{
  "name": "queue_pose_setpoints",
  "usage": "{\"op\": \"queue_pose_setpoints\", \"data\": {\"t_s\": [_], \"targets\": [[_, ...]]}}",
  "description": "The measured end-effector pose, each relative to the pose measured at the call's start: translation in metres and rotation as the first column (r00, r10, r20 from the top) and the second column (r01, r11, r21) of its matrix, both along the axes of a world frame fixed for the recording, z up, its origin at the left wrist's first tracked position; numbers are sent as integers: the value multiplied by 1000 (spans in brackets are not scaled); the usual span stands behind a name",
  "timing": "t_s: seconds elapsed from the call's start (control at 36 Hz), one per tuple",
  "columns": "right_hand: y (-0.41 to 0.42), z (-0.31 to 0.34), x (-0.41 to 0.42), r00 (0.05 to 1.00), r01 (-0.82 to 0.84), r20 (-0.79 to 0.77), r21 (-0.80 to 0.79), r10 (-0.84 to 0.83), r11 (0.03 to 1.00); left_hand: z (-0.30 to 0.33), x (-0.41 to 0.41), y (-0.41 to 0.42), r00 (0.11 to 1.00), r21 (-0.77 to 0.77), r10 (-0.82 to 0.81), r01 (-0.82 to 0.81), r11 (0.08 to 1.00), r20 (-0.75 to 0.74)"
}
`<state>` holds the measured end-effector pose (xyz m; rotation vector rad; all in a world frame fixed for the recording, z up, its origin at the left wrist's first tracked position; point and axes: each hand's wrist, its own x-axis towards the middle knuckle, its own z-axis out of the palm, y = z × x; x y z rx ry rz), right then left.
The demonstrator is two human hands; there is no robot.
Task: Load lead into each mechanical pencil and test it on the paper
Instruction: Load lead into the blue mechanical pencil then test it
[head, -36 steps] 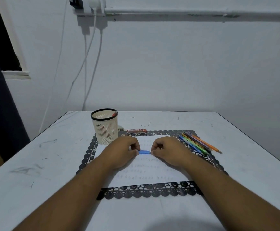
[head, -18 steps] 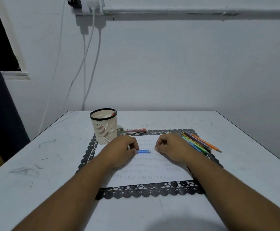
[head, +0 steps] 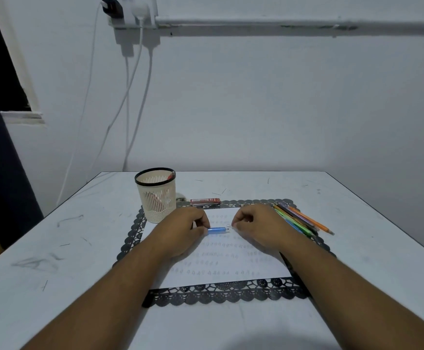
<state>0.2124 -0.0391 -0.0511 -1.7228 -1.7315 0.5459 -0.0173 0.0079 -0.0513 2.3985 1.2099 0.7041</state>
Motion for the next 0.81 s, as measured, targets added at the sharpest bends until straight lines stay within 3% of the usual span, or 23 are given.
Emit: {"op": "queue_pose_setpoints", "data": {"t_s": [0.25,0.81], "targets": [[-3,5,-5,993,-87,-75,-14,86,996,1,-1,4,998,41,-21,19,999,61],[0,4,-4,995,-56,-79,22,58,998,3,-1,2,998,73,-60,58,996,25]]}}
